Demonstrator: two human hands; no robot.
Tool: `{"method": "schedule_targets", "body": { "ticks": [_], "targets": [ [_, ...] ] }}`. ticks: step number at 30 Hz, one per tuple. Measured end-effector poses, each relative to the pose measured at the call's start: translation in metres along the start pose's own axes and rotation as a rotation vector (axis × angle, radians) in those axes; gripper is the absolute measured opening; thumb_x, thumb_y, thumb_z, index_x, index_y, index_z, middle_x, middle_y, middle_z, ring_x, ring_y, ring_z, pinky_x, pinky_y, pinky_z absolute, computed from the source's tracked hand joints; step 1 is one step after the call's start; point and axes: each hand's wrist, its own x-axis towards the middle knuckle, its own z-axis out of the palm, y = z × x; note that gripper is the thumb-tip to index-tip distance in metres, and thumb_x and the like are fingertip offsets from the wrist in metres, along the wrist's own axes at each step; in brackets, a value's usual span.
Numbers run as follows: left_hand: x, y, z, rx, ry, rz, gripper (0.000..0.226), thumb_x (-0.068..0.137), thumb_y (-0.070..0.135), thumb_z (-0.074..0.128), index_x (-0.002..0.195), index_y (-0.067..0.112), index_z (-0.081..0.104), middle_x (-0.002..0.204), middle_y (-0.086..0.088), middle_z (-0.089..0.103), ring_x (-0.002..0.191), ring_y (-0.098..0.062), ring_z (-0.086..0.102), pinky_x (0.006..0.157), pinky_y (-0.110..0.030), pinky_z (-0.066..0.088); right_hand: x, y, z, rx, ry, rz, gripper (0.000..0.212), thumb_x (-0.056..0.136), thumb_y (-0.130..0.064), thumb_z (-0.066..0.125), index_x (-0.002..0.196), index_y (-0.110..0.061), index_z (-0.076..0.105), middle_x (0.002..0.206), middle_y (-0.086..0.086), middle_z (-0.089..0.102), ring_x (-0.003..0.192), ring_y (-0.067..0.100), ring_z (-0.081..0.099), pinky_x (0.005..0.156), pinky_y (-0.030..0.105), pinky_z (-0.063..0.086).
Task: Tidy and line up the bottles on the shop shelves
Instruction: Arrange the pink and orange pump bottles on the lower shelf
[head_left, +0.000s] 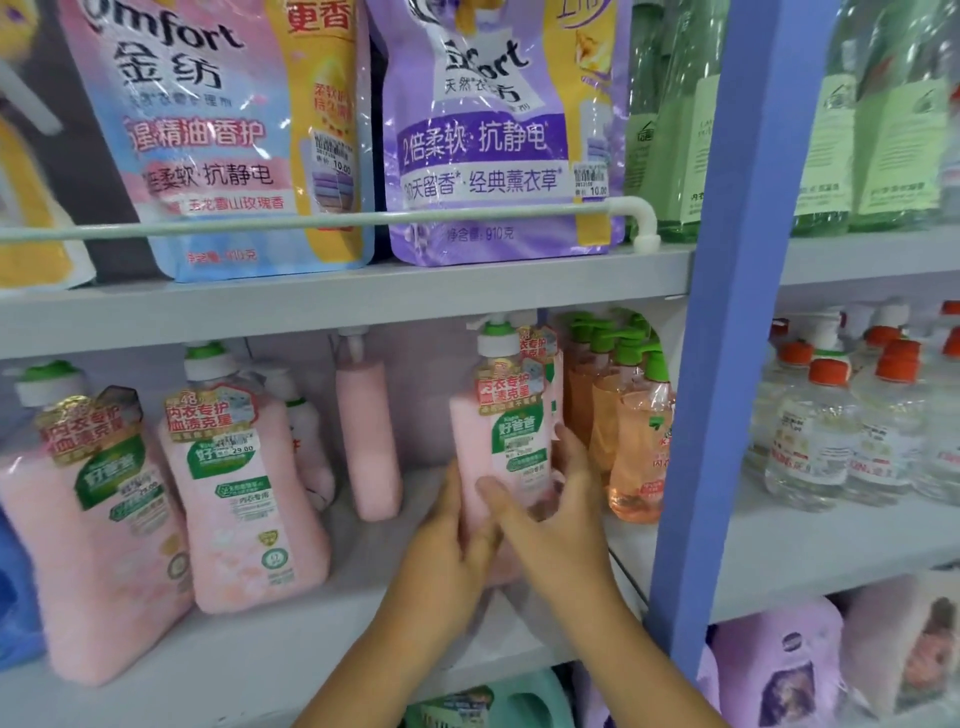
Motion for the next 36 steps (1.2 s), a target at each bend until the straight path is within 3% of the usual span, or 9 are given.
{"method": "schedule_targets", "body": {
  "ticks": [3, 6, 8, 12, 17, 23, 29, 32, 36],
  "targets": [
    [0.010, 0.005, 0.011, 0.089, -0.106, 0.032, 0.047, 0.100, 0.030, 0.057, 0.142, 0.047, 0.044, 0.120, 0.029, 0.062, 0.104, 0.019, 0.060, 0.084, -0.003, 0.047, 0.008, -0.006, 0.001, -0.106, 0.132, -0.061, 0.106, 0.055, -0.053, 0.086, 0.146, -0.031, 0.038, 0.133, -0.006, 0.051, 0.120, 0.013, 0.055, 0.096, 0.031, 0.052],
    [0.027, -0.003, 0.000, 0.162, -0.243, 0.094, 0.058, 0.090, 0.035, 0.060, 0.145, 0.045, 0.044, 0.132, 0.044, 0.051, 0.121, 0.025, 0.045, 0.098, -0.001, 0.037, 0.017, -0.003, -0.003, -0.090, 0.211, -0.103, 0.106, 0.062, -0.034, 0.094, 0.150, -0.032, 0.035, 0.134, -0.006, 0.050, 0.118, 0.006, 0.052, 0.092, 0.019, 0.048],
    [0.041, -0.015, -0.009, 0.216, -0.226, 0.067, 0.059, 0.095, 0.021, 0.060, 0.150, 0.036, 0.046, 0.147, 0.027, 0.045, 0.135, 0.007, 0.042, 0.113, -0.012, 0.030, 0.021, 0.000, -0.005, -0.129, 0.233, -0.144, 0.109, 0.064, -0.029, 0.095, 0.153, -0.027, 0.033, 0.136, -0.003, 0.050, 0.118, 0.006, 0.050, 0.092, 0.010, 0.042],
    [0.067, -0.034, -0.005, 0.112, 0.006, -0.118, 0.039, 0.103, 0.016, 0.054, 0.138, 0.032, 0.060, 0.128, 0.015, 0.061, 0.109, 0.004, 0.054, 0.084, 0.004, 0.034, 0.028, 0.002, 0.001, -0.154, 0.241, -0.215, 0.107, 0.066, -0.022, 0.095, 0.153, -0.014, 0.032, 0.140, 0.009, 0.048, 0.124, 0.018, 0.051, 0.099, 0.007, 0.037],
    [0.112, -0.047, 0.019, -0.355, -0.001, -0.480, 0.058, 0.104, 0.050, 0.039, 0.149, 0.016, 0.051, 0.154, -0.006, 0.051, 0.141, -0.026, 0.048, 0.122, -0.043, 0.032, 0.029, 0.005, 0.006, -0.194, 0.252, -0.216, 0.107, 0.068, -0.025, 0.095, 0.152, -0.007, 0.031, 0.139, 0.013, 0.045, 0.120, 0.019, 0.047, 0.092, -0.003, 0.027],
    [0.122, -0.054, 0.060, -0.721, -0.163, -0.538, 0.059, 0.098, 0.060, 0.036, 0.129, 0.023, 0.069, 0.121, -0.007, 0.075, 0.114, -0.022, 0.071, 0.095, -0.035, 0.053, 0.029, 0.007, 0.005, -0.257, 0.259, -0.203, 0.112, 0.068, -0.034, 0.093, 0.154, -0.003, 0.028, 0.146, 0.019, 0.041, 0.132, 0.031, 0.046, 0.109, 0.039, 0.043],
    [0.125, -0.056, 0.049, -0.617, -0.177, -0.459, 0.049, 0.109, 0.041, 0.031, 0.132, 0.015, 0.065, 0.126, -0.011, 0.073, 0.121, -0.025, 0.067, 0.110, -0.040, 0.047, 0.029, 0.002, 0.013, -0.285, 0.269, -0.153, 0.111, 0.071, -0.036, 0.091, 0.156, -0.006, 0.026, 0.144, 0.017, 0.038, 0.123, 0.019, 0.042, 0.105, 0.027, 0.036],
    [0.112, -0.058, 0.040, -0.348, -0.007, -0.339, 0.032, 0.108, 0.028, 0.045, 0.128, 0.023, 0.069, 0.131, 0.005, 0.066, 0.107, 0.001, 0.065, 0.098, -0.013, 0.046, 0.026, 0.007, 0.010, -0.264, 0.275, -0.174, 0.108, 0.069, -0.029, 0.093, 0.153, -0.005, 0.030, 0.144, 0.015, 0.040, 0.121, 0.011, 0.038, 0.103, 0.023, 0.036],
    [0.098, -0.054, 0.028, -0.161, -0.006, -0.225, 0.031, 0.105, 0.016, 0.049, 0.125, 0.018, 0.073, 0.131, 0.004, 0.069, 0.109, -0.006, 0.065, 0.086, -0.006, 0.042, 0.023, 0.014, 0.009, -0.269, 0.276, -0.118, 0.112, 0.061, -0.028, 0.097, 0.150, -0.007, 0.034, 0.141, 0.016, 0.044, 0.125, 0.029, 0.047, 0.108, 0.044, 0.043]
  ]
}}
